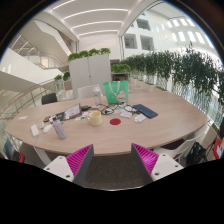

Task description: Pour water

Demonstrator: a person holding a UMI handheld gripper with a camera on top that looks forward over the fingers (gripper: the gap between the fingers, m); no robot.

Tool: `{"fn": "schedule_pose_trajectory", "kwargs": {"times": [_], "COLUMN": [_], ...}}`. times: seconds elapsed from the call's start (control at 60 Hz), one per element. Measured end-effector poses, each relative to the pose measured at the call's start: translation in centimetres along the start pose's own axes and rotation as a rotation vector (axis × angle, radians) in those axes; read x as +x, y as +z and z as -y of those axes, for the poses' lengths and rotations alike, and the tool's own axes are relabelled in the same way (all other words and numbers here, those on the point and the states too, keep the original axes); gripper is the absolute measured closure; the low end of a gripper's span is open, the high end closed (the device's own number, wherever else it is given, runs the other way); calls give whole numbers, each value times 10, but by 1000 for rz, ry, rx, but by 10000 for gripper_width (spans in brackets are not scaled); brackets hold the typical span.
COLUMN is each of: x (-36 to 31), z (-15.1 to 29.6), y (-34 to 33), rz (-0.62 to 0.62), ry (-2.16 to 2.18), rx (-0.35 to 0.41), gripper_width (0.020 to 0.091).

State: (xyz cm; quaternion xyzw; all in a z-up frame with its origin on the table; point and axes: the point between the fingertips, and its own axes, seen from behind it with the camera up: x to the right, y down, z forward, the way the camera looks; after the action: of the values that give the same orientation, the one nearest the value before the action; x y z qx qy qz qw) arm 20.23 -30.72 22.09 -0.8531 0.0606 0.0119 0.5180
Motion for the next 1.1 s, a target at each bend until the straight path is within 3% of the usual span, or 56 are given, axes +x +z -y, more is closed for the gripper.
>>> {"fn": "schedule_pose_trajectory", "kwargs": {"times": [0.317, 0.567, 0.95, 1.1], "x": [-39, -140, -359, -382], "z": [-16, -25, -43, -20], "y": [0, 27, 214, 289], "rz": [11, 18, 117, 110], "ry": [-1, -32, -119, -115], "rx": [-15, 61, 215, 236], "gripper_width": [272, 270, 269, 280]}}
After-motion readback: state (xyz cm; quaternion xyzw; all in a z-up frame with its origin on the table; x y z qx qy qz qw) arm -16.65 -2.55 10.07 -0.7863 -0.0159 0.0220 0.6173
